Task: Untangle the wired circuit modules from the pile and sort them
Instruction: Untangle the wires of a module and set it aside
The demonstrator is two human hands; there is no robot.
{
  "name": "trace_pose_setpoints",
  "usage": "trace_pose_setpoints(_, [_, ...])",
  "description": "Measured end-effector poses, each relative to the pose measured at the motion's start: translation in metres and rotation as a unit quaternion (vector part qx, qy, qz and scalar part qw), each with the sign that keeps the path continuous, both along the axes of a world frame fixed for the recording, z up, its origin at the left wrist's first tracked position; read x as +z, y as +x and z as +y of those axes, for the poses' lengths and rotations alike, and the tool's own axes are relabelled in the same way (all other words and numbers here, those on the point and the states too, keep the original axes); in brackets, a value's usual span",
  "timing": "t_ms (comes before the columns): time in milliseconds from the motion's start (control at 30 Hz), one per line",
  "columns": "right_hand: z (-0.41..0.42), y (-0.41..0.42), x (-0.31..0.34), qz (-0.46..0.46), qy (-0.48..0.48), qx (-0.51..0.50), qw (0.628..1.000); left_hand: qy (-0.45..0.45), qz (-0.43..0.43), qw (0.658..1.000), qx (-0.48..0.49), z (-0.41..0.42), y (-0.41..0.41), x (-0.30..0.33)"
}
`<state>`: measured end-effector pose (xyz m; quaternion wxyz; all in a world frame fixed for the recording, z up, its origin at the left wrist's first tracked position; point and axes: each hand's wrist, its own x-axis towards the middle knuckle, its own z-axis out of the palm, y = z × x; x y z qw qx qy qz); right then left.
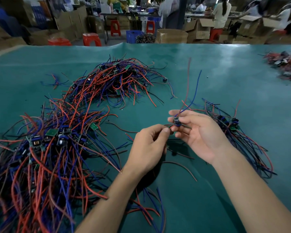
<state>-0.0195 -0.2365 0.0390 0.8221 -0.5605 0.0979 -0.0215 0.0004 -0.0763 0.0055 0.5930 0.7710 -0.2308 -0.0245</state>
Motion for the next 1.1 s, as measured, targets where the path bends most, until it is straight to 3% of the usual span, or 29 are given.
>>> trace_pose_setpoints(333, [0.000,0.001,-0.009,-0.040,-0.137,-0.031,0.989,0.011,-0.015,0.999,0.027,-0.002,0.005,-0.008])
trace_pose_setpoints(633, [-0.008,0.004,-0.010,-0.078,-0.255,-0.146,0.953,0.022,-0.027,0.999,0.019,-0.001,0.003,-0.004])
trace_pose_setpoints(867, [-0.037,0.005,-0.004,-0.096,-0.243,-0.305,0.916,0.053,-0.027,0.998,0.002,0.000,0.002,-0.003])
trace_pose_setpoints(1100, [-0.063,-0.003,0.007,-0.101,-0.127,-0.442,0.882,0.069,-0.039,0.997,-0.002,0.000,0.001,-0.004])
